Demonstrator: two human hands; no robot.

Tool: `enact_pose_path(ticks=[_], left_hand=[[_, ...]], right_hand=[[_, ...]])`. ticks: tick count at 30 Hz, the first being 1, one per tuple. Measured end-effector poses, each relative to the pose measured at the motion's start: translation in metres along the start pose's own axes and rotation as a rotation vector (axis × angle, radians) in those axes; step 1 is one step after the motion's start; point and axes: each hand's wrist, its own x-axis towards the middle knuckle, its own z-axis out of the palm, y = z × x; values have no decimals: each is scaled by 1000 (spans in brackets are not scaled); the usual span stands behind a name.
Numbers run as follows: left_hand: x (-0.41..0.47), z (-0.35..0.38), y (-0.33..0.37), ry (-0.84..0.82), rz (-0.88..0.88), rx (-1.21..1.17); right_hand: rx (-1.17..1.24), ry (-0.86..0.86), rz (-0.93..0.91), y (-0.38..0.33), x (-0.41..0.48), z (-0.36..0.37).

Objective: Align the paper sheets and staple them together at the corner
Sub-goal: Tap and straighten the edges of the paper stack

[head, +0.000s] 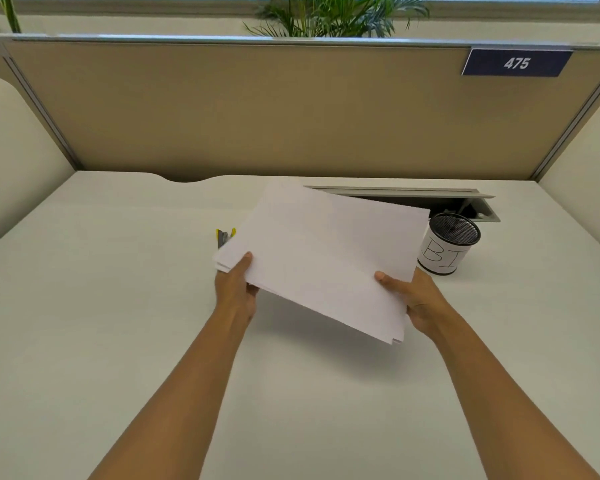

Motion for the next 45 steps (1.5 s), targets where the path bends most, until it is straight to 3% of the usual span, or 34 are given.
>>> enact_pose_path(ticks=[7, 9, 11, 15, 19, 25, 33, 37, 45], left_hand=[[17, -38, 15, -30, -105, 581], [16, -34, 18, -82, -133, 798], [14, -29, 21, -151, -54, 944], [10, -18, 22, -274, 164, 862], [0, -12, 13, -340, 239, 735], [-1, -20, 7, -393, 286, 737], [0, -17, 5, -326, 308, 648], [6, -20, 2, -366, 210, 715], [2, -19, -4, -374, 244, 832]], right_hand=[[-104, -95, 147, 11, 0, -26], [-142, -105, 138, 9, -2, -27], [-159, -76, 64, 5, -2, -25], [-114, 64, -163, -11, -4, -12], [-89, 122, -258, -16, -7, -2], [-101, 154, -252, -5, -7, -4], [-115, 108, -203, -4, -1, -10], [-159, 82, -171, -1, 1, -12], [-163, 77, -166, 5, 2, -14]])
